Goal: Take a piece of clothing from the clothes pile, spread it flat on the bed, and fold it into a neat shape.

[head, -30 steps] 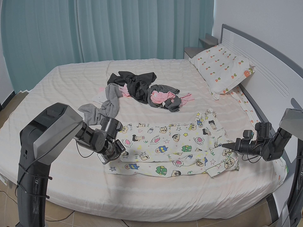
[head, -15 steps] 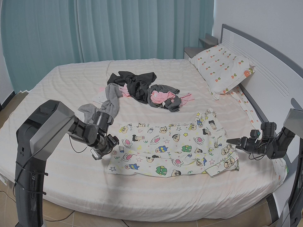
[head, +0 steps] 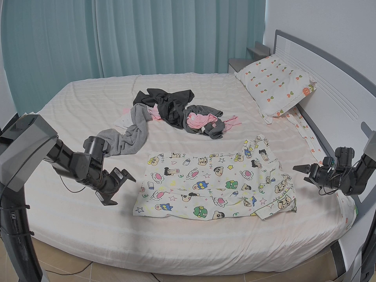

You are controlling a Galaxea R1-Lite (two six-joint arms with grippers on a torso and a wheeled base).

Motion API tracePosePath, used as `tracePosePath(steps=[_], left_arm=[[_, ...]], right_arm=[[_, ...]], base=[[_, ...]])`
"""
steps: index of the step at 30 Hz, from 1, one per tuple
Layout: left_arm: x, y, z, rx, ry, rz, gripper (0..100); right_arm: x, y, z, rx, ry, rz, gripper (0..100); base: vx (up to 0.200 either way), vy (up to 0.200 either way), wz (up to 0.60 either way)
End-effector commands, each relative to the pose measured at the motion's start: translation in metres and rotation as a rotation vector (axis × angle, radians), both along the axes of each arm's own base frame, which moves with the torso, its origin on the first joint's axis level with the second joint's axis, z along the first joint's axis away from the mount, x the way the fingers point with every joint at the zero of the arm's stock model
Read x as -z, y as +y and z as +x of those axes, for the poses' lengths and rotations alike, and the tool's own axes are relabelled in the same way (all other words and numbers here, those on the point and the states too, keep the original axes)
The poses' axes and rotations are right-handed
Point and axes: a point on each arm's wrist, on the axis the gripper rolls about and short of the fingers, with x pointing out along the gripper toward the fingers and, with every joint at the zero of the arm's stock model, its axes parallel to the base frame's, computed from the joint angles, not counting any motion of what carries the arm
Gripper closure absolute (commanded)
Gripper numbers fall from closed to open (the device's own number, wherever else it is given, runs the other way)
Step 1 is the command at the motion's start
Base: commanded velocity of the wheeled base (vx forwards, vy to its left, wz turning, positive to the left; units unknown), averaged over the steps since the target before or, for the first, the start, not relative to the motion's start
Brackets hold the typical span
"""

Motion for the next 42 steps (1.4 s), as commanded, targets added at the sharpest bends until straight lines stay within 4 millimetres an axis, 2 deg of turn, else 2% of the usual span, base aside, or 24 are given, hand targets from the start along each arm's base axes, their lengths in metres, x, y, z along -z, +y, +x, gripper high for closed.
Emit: tracePosePath(steps=[1,2,3,6,12,16,23,30,35,38,41,42], left_arm=[[-0.029,0.008,-0.066,0.026,-0.127,-0.137,0],[-0.027,0.01,-0.084,0.013,-0.154,-0.187,0],[-0.027,0.01,-0.084,0.013,-0.154,-0.187,0],[-0.014,0.011,-0.11,-0.001,-0.194,-0.285,0],[0.0,0.009,-0.109,-0.007,-0.298,-0.317,0],[0.004,0.01,-0.116,-0.004,-0.319,-0.32,0],[0.006,0.008,-0.115,0.002,-0.323,-0.319,0],[0.007,0.007,-0.115,0.009,-0.32,-0.317,0],[0.01,0.002,-0.114,0.026,-0.316,-0.309,0],[0.014,-0.016,-0.104,0.062,-0.338,-0.291,0],[0.023,-0.046,-0.095,0.121,-0.365,-0.277,0],[0.024,-0.048,-0.094,0.122,-0.372,-0.275,0]], right_arm=[[-0.021,0.034,-0.022,0.027,0.034,0.014,0],[-0.013,0.045,-0.028,0.05,0.081,-0.004,0],[-0.013,0.045,-0.028,0.05,0.081,-0.004,0],[0.006,0.06,-0.044,0.054,0.181,-0.047,0],[0.029,0.08,-0.06,-0.02,0.277,-0.073,0],[0.052,0.082,-0.058,-0.014,0.316,-0.165,0],[0.053,0.091,-0.058,-0.011,0.308,-0.182,0],[0.045,0.114,-0.055,0.013,0.284,-0.093,0],[0.043,0.117,-0.05,0.041,0.239,-0.088,0],[0.047,0.119,-0.048,0.042,0.231,-0.093,0],[0.052,0.122,-0.049,0.048,0.243,-0.111,0],[0.052,0.122,-0.049,0.049,0.243,-0.111,0]], base=[[0.0,0.0,0.0],[0.0,0.0,0.0],[0.0,0.0,0.0],[0.0,0.0,0.0],[0.0,0.0,0.0],[0.0,0.0,0.0],[0.0,0.0,0.0],[0.0,0.0,0.0],[0.0,0.0,0.0],[0.0,0.0,0.0],[0.0,0.0,0.0],[0.0,0.0,0.0]])
